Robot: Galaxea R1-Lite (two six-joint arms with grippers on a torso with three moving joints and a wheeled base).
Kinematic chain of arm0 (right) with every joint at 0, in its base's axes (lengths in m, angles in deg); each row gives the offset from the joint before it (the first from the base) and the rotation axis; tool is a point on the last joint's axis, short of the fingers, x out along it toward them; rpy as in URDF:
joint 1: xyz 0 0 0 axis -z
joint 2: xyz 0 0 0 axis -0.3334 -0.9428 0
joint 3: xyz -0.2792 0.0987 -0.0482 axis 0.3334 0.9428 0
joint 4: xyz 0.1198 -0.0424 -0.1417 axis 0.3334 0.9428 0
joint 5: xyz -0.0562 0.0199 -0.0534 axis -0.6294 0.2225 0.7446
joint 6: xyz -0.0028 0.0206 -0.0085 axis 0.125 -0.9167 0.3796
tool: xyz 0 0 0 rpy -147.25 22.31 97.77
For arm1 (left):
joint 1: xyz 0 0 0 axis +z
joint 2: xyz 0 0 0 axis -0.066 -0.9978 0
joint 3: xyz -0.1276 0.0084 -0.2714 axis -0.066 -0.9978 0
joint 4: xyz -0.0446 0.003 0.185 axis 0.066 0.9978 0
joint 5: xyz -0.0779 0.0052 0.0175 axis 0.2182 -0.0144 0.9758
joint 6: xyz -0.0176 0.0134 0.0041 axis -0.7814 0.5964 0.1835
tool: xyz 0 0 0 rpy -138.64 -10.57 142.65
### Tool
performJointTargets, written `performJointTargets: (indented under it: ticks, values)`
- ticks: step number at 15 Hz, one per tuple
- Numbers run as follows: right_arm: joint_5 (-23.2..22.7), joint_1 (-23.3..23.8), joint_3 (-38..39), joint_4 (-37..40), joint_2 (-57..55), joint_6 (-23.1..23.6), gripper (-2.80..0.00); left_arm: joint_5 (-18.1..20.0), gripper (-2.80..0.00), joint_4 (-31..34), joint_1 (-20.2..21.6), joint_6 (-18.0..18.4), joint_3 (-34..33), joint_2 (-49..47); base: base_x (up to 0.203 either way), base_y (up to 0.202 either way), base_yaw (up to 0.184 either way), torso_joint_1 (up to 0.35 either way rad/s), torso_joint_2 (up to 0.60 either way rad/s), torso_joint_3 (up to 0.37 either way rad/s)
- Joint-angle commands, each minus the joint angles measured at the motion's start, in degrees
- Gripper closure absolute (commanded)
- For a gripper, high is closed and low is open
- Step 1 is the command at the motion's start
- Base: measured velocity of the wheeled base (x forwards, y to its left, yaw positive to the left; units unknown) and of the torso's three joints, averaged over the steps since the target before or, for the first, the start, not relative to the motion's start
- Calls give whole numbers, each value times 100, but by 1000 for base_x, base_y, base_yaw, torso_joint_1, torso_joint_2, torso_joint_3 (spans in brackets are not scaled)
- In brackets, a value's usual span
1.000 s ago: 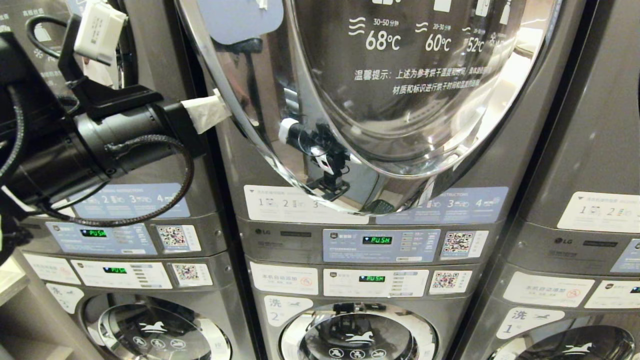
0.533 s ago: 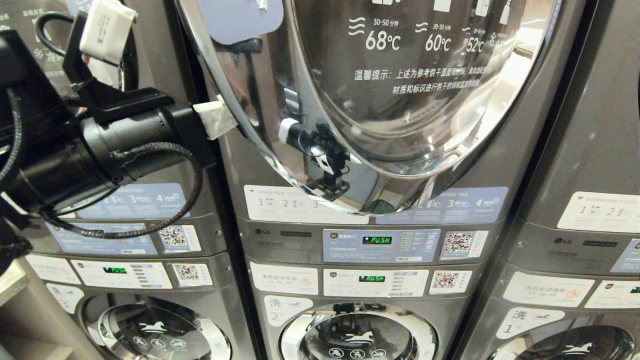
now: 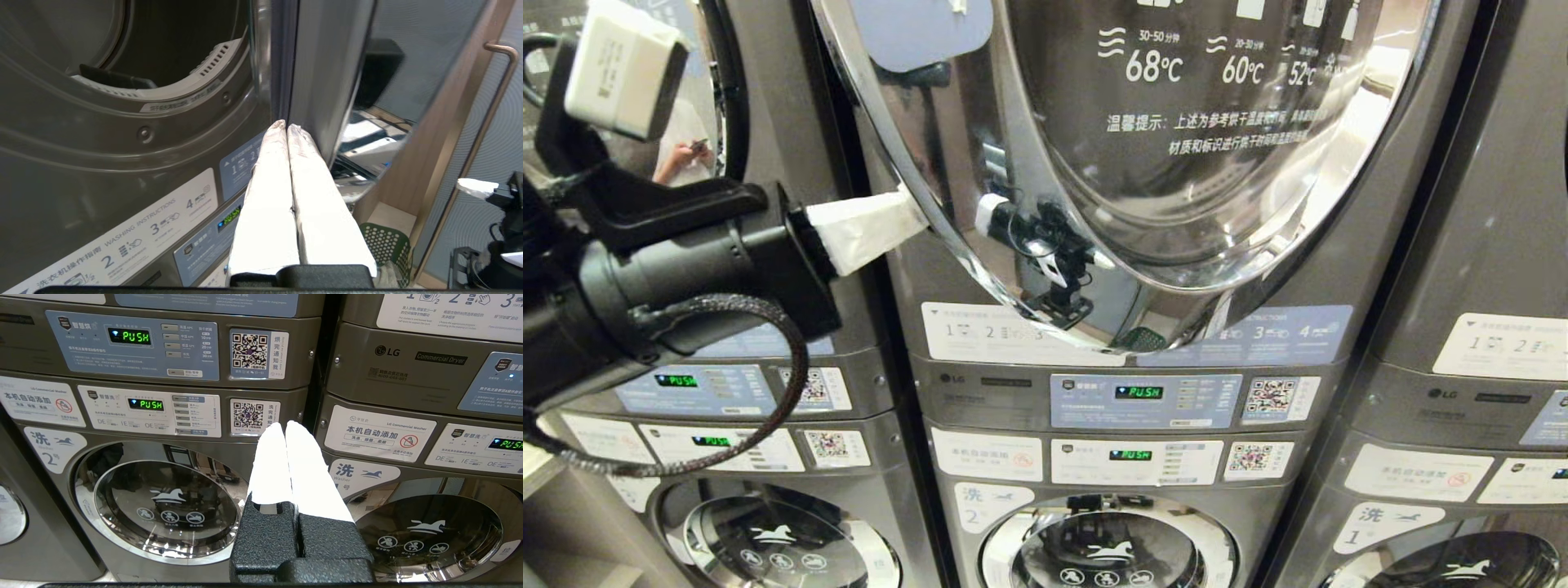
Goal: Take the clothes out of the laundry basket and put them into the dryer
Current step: Open the dryer
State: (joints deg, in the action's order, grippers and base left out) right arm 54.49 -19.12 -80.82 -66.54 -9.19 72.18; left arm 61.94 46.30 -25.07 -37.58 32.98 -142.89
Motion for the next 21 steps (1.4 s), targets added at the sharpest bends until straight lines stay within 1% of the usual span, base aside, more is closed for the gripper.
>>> performJointTargets:
  ticks: [1, 3, 5, 7, 9, 10, 13, 16, 19, 21]
  values:
    - [-7, 0, 1, -1, -5, 5, 0, 17, 0, -11, -41, 8, -37, 166, 0, 0, 0, 0, 0, 0]
    - [-3, 0, 1, -1, -5, 5, 0, -48, 0, 0, -77, 20, -19, 154, 0, 0, 0, 0, 0, 0]
    - [-3, 0, 1, -8, -5, -3, 0, -313, 0, 6, -76, 26, -12, 122, 0, 0, 0, 0, 0, 0]
    - [-3, 0, 1, -2, -5, -12, 0, -307, 0, 6, -171, 26, 13, 115, 0, 0, 0, 0, 0, 0]
    - [-3, 0, 1, -10, -5, -3, 0, -311, 0, 6, -484, 33, 24, 137, 0, 0, 0, 0, 0, 0]
    - [-3, 0, 1, -5, -5, -3, 0, -320, 0, 6, -710, 40, 27, 145, 0, 0, 0, 0, 0, 0]
    - [-3, 0, 5, -10, -5, -21, 0, -332, 0, 12, -1136, 116, 63, 112, 0, 0, 0, 0, 0, 0]
    - [6, 0, 10, -19, -5, -30, 0, -344, 0, 15, -1381, 302, 112, 70, 0, 0, 0, 0, 0, 0]
    - [2, 0, 10, -19, -5, -39, 0, -352, 0, 44, -1744, 364, 148, -4, 0, 0, 0, 0, 0, 0]
    - [6, 0, 10, -19, -5, -39, 0, -356, 0, 50, -1924, 474, 237, -144, 0, 0, 0, 0, 0, 0]
